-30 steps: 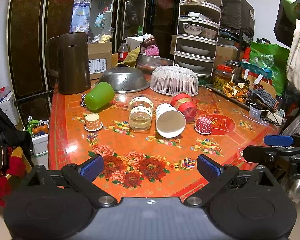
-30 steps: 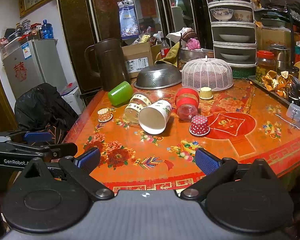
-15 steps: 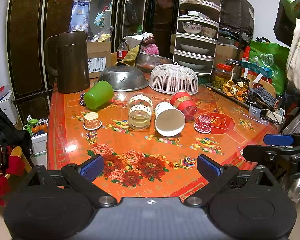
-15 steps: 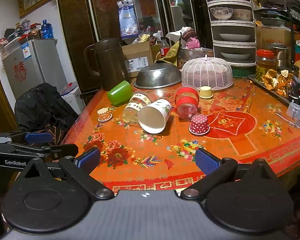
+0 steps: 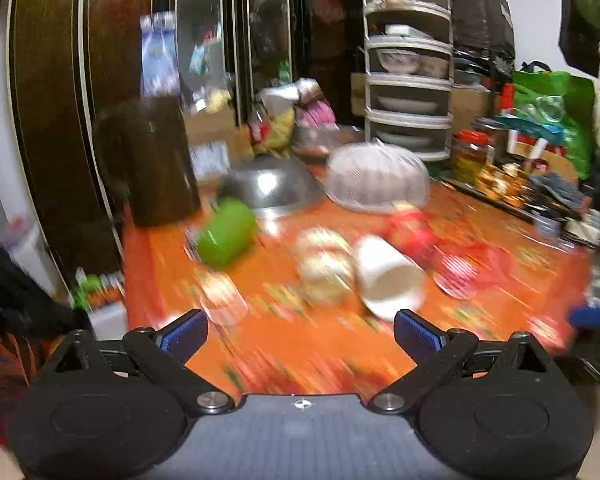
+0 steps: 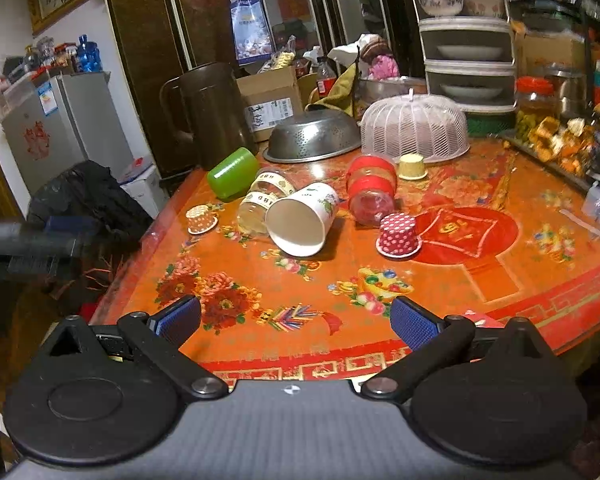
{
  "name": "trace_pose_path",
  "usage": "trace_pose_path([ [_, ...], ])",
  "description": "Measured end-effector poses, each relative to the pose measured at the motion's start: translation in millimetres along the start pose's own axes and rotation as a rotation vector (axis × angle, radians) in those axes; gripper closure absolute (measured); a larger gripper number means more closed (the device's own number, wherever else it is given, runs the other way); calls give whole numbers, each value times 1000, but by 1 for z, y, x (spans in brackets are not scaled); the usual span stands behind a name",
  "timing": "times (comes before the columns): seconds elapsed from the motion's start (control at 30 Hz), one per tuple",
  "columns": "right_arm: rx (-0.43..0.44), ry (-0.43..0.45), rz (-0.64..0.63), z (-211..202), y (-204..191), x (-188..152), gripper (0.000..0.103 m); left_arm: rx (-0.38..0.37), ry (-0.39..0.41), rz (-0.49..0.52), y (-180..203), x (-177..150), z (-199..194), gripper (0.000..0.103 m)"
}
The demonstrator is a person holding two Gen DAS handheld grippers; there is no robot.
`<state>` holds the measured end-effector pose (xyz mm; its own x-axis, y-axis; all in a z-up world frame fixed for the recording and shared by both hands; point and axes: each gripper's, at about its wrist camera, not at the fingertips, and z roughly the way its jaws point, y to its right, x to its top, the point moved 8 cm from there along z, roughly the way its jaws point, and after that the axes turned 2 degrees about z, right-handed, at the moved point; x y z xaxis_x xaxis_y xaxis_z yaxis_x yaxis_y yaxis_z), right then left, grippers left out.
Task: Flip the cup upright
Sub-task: 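Reach the left tool to the green cup lying on its side and close on it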
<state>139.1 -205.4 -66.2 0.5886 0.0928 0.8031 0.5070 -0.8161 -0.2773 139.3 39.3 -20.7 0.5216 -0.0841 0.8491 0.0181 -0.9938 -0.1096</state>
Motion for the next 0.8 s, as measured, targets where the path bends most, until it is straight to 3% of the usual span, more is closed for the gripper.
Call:
trace_pose_path([
  [0.07, 34, -10, 18, 6, 2, 2, 1, 28, -26, 32, -20, 26, 27, 0],
  [0.17, 62, -21, 26, 16, 4, 7, 1, 62, -135, 73, -47, 57, 85, 0],
  [0.23, 72, -27, 28, 21, 6, 10, 1, 30, -201, 53, -63, 74, 124, 0],
  [0.3, 81, -34, 32, 27, 10, 14, 1, -51, -247, 9, -74, 87, 158, 2],
  [0.37, 77, -41, 37, 32, 16, 17, 1, -93, -270, 11, -78, 95, 187, 9],
  [0.47, 66, -49, 51, 39, 26, 21, 1, -52, -295, 101, -84, 99, 224, 9],
  [0.6, 63, -68, 84, 49, 39, 21, 1, -84, -372, 127, -89, 88, 266, 10],
  [0.8, 46, -106, 109, 63, 51, 19, 1, -123, -432, 149, -87, 72, 289, 10],
])
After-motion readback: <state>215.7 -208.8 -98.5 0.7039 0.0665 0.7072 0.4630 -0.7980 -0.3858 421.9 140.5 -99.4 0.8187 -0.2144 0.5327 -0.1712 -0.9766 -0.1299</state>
